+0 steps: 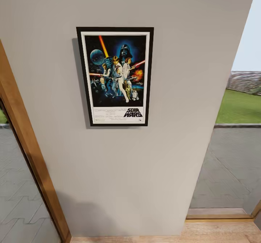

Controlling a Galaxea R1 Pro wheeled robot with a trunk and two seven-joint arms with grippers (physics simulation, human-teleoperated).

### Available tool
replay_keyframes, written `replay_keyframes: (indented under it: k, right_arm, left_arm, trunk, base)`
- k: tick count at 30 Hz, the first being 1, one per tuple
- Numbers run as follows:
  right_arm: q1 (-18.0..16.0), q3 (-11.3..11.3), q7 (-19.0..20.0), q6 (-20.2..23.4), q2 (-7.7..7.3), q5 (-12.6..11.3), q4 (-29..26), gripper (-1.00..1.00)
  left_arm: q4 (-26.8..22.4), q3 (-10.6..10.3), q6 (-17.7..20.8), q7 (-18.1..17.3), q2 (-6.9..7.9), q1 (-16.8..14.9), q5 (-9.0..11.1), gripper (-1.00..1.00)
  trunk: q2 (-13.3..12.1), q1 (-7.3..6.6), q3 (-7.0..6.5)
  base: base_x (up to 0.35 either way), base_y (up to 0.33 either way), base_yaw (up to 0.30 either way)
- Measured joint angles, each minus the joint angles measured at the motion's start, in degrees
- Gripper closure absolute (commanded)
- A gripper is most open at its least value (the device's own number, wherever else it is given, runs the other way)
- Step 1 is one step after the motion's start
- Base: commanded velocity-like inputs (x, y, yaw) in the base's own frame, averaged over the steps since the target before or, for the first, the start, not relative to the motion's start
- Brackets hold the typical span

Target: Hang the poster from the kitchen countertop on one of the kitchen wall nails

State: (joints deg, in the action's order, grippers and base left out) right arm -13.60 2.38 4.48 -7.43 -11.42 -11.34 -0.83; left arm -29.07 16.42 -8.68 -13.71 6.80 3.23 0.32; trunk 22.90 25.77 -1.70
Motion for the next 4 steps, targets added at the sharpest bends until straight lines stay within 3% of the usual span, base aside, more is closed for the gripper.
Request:
replay_keyframes:
  k: [4]
  right_arm:
    - [0.0, 0.0, -0.41, 0.0, 0.09, -0.02, 0.03, -1.0]
  left_arm:
    - [0.01, 0.05, -0.01, 0.0, 0.0, 0.0, 0.0, -1.0]
  trunk:
    - [0.0, 0.0, 0.0]
  base:
    - [0.0, 0.0, 0.0]
